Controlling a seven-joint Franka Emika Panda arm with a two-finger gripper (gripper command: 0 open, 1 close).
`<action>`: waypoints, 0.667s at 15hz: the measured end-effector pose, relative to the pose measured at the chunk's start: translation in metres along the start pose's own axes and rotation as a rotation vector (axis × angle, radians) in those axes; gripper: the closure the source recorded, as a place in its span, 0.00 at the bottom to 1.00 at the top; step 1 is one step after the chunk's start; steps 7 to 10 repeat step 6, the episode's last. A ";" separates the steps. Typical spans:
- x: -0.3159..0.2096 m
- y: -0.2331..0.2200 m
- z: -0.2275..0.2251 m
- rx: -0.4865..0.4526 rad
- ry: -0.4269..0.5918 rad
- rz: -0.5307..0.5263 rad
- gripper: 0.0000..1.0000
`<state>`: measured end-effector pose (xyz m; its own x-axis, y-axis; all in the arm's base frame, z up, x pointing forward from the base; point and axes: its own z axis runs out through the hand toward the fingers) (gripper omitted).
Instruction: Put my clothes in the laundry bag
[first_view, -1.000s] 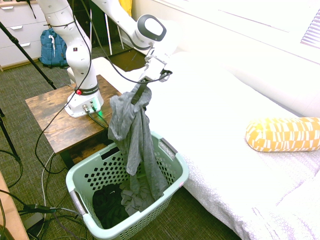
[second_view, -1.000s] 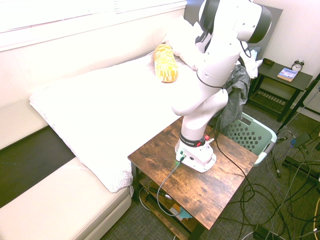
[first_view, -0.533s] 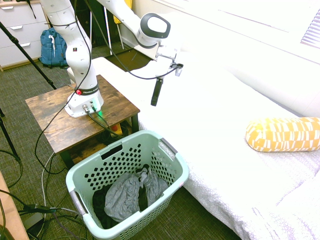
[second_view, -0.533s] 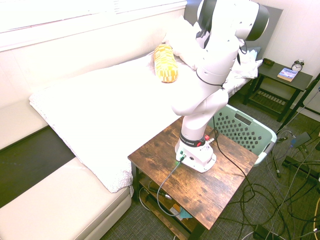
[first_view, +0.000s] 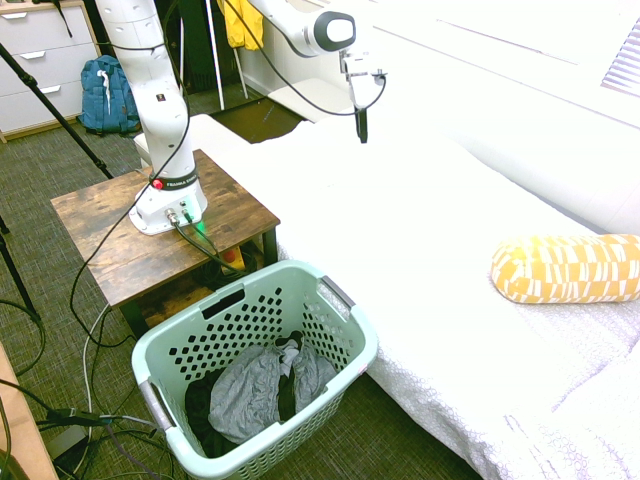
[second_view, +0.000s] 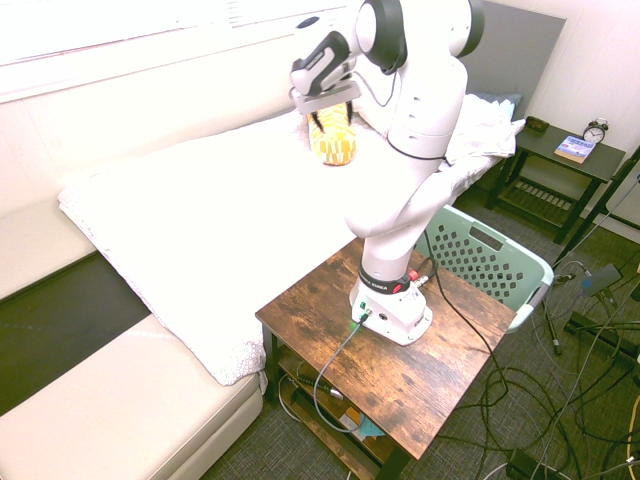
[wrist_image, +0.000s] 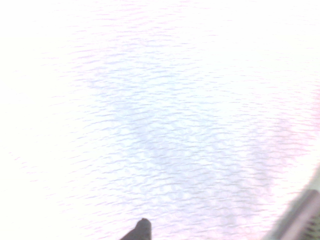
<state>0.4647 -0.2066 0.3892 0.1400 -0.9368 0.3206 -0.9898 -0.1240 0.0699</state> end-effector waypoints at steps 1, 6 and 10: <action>-0.053 -0.032 -0.008 0.036 -0.048 -0.064 0.00; -0.237 -0.091 -0.054 0.148 -0.281 -0.351 0.00; -0.237 -0.091 -0.054 0.148 -0.281 -0.351 0.00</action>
